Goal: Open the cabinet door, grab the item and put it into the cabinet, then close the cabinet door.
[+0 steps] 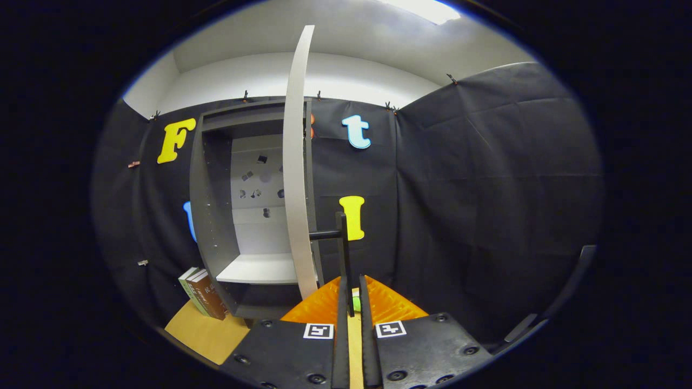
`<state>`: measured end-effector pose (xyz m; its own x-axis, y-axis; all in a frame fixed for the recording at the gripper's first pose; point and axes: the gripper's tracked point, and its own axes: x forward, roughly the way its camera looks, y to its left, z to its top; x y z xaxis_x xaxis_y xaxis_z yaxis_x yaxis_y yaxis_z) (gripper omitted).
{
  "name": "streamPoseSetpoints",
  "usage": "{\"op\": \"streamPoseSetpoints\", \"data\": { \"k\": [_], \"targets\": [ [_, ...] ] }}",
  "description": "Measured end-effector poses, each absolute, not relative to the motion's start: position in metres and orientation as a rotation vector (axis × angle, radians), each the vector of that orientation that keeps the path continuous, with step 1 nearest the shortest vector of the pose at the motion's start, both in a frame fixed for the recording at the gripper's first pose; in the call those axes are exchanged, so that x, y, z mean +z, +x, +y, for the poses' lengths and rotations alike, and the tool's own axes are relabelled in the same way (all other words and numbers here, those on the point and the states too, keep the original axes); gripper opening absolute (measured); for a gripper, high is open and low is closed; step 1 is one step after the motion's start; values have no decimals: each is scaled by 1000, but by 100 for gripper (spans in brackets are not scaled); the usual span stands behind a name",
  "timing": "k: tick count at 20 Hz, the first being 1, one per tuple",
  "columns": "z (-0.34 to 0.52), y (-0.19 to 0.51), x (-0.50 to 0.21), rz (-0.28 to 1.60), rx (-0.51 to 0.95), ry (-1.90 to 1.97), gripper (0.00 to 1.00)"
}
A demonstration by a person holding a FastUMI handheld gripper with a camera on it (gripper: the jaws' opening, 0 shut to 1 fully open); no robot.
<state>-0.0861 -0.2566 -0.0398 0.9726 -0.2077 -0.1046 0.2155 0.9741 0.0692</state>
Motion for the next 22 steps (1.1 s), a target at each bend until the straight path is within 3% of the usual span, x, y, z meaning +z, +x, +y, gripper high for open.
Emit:
{"op": "streamPoseSetpoints", "data": {
  "k": [2,8,16,22],
  "targets": [
    [-258,-91,-41,111,-245,86,19],
    [-207,-120,-40,139,-188,12,96],
    [-58,-128,-199,496,80,84,98],
    [-17,-91,-340,689,113,120,99]
  ]
}}
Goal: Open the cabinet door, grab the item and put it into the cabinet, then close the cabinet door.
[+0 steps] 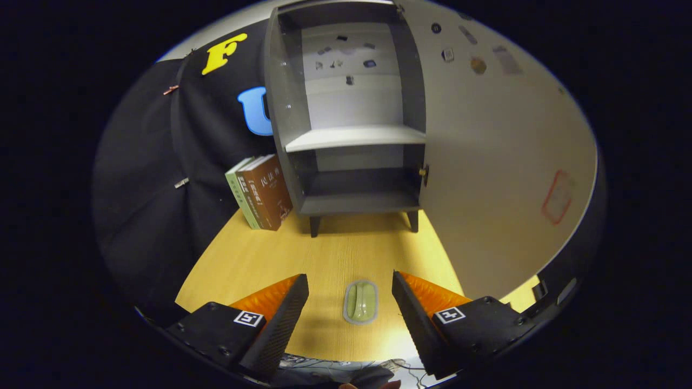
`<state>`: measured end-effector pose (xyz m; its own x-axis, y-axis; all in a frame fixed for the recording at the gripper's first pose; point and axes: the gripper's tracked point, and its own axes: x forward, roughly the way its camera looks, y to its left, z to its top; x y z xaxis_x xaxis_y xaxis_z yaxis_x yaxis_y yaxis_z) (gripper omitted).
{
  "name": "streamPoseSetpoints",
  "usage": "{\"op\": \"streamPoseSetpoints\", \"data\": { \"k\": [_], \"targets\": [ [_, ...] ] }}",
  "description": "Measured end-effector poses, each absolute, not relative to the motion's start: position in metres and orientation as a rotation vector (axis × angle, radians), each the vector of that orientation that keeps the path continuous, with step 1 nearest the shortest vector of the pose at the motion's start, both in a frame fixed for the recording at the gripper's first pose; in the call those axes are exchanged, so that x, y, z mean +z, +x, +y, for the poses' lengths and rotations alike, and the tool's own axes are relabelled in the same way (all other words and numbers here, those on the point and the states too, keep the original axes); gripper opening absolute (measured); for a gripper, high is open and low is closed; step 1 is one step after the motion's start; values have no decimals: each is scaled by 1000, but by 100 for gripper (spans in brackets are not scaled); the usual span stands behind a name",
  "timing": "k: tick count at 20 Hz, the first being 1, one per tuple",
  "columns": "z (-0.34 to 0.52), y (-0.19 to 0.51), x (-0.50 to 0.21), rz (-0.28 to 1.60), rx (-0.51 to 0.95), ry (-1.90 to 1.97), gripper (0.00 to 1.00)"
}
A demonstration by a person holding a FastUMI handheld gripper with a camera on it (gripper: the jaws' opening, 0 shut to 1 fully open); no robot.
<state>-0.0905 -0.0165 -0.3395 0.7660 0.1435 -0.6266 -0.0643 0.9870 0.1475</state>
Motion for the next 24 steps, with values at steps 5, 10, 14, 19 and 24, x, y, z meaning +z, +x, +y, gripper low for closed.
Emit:
{"op": "streamPoseSetpoints", "data": {
  "k": [5,10,14,19,24],
  "targets": [
    [-8,-67,-444,829,91,101,99],
    [-23,-55,-519,911,16,97,92],
    [-24,-55,-553,949,-18,102,72],
    [-33,-51,-554,937,-57,43,24],
    [-32,-48,-541,921,-73,62,23]
  ]
}}
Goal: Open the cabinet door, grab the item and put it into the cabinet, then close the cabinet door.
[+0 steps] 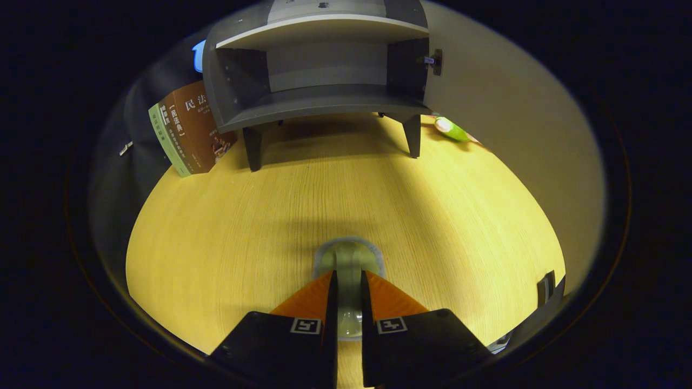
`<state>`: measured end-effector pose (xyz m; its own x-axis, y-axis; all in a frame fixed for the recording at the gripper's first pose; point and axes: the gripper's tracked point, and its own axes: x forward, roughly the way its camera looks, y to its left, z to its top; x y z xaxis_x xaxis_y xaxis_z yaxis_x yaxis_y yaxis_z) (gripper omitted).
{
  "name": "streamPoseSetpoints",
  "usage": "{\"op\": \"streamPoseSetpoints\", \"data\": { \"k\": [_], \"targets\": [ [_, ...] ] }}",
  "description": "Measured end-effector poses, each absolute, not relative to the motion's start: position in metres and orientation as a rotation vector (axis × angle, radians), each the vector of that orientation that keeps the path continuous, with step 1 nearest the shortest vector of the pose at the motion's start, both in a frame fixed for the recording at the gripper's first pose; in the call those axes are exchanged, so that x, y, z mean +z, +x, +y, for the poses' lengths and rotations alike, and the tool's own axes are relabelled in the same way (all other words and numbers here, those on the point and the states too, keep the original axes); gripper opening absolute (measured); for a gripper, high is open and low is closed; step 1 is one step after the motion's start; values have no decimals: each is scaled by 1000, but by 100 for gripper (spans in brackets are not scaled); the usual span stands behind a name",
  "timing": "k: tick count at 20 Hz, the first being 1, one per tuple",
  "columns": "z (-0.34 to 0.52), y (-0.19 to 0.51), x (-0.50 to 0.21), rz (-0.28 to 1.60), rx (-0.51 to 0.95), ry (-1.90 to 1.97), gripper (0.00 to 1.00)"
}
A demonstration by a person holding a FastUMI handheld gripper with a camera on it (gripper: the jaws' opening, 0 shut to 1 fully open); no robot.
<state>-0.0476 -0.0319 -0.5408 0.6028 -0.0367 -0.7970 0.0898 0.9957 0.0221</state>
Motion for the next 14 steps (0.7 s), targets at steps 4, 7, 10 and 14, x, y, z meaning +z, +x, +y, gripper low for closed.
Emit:
{"op": "streamPoseSetpoints", "data": {
  "k": [4,7,10,14],
  "targets": [
    [-30,-46,-488,889,-49,58,23],
    [-31,-38,-428,824,-44,51,23],
    [-28,-30,-363,762,-20,71,23],
    [-24,-10,-289,714,7,76,22]
  ]
}}
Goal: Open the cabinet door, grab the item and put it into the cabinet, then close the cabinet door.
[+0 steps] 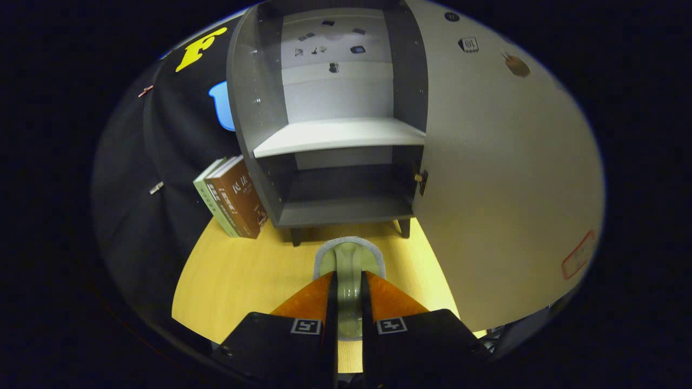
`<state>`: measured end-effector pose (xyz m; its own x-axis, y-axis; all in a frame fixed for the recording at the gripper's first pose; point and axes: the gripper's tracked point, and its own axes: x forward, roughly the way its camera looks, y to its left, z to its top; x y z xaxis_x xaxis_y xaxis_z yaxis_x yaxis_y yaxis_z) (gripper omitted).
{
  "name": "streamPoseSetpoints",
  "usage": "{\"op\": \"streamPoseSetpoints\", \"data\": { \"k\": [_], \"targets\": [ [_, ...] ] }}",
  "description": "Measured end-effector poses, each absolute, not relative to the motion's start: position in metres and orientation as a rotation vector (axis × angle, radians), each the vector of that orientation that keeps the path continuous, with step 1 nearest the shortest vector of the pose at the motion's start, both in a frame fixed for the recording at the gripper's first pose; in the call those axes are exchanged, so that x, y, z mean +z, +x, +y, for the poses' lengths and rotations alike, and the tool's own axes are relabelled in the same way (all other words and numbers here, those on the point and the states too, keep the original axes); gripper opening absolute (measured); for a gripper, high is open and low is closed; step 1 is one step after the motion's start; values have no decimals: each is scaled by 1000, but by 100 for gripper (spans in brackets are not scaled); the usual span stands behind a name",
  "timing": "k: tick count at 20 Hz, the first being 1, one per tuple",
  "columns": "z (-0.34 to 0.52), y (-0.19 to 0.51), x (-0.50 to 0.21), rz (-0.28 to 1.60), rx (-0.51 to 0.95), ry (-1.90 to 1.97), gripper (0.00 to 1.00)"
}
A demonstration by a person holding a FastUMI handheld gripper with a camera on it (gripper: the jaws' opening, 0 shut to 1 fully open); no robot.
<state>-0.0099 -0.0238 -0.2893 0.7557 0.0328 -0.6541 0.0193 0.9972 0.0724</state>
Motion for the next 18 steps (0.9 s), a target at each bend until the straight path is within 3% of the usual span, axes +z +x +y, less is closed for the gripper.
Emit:
{"op": "streamPoseSetpoints", "data": {
  "k": [8,18],
  "targets": [
    [-18,83,-167,575,20,142,22],
    [-12,216,-148,552,-5,106,22]
  ]
}}
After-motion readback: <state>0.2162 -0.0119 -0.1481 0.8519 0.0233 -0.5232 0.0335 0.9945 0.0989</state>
